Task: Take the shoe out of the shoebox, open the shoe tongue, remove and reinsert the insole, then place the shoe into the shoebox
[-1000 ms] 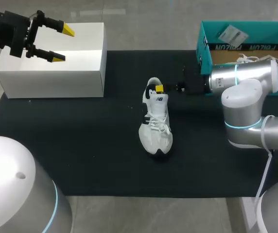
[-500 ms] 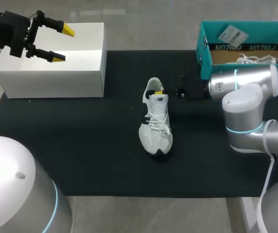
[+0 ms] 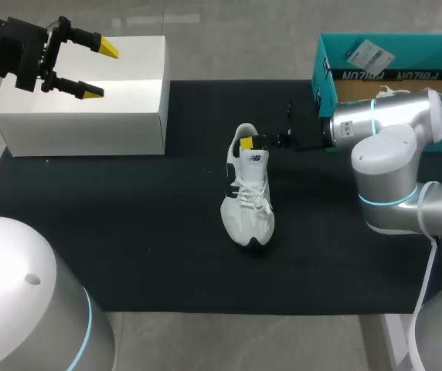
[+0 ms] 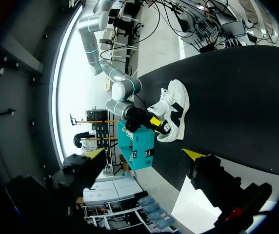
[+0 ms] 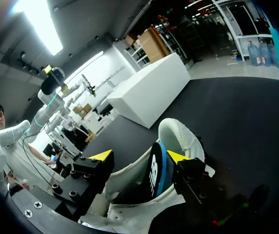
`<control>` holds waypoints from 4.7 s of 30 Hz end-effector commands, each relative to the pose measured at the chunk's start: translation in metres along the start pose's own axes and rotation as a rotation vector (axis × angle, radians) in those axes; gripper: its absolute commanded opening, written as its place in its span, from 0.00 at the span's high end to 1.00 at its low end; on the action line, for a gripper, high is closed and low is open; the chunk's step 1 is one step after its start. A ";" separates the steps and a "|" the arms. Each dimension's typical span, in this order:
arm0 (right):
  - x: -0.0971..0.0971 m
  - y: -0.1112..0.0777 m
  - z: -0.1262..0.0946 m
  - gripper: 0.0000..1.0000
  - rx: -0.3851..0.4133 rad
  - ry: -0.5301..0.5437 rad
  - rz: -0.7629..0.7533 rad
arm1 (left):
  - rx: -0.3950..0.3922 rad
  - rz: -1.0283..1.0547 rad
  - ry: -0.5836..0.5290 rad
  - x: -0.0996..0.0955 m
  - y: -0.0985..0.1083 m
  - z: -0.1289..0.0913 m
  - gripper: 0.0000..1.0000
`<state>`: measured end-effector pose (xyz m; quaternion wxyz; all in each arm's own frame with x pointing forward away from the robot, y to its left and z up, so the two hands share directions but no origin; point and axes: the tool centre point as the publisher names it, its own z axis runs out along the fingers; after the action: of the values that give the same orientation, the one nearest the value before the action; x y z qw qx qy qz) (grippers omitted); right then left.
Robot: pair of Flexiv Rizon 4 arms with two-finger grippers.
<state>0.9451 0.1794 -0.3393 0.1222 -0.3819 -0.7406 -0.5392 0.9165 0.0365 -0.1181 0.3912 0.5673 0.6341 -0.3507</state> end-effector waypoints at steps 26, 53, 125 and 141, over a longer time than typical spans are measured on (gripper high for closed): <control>0.031 0.038 -0.032 1.00 0.112 -0.330 0.126 | 0.000 0.000 0.004 -0.001 0.000 0.000 0.00; 0.004 0.046 0.015 1.00 0.568 -0.753 0.197 | 0.000 0.000 0.004 -0.001 0.000 0.000 0.00; -0.043 -0.033 0.007 1.00 0.488 -1.207 0.332 | 0.000 0.000 0.004 -0.001 0.000 0.000 0.00; -0.013 -0.003 -0.012 1.00 0.642 -1.026 0.394 | 0.000 0.000 0.004 -0.001 0.000 0.000 0.00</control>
<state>0.9473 0.1664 -0.3483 -0.0560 -0.6651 -0.7446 -0.0039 0.9165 0.0365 -0.1181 0.3912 0.5673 0.6341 -0.3507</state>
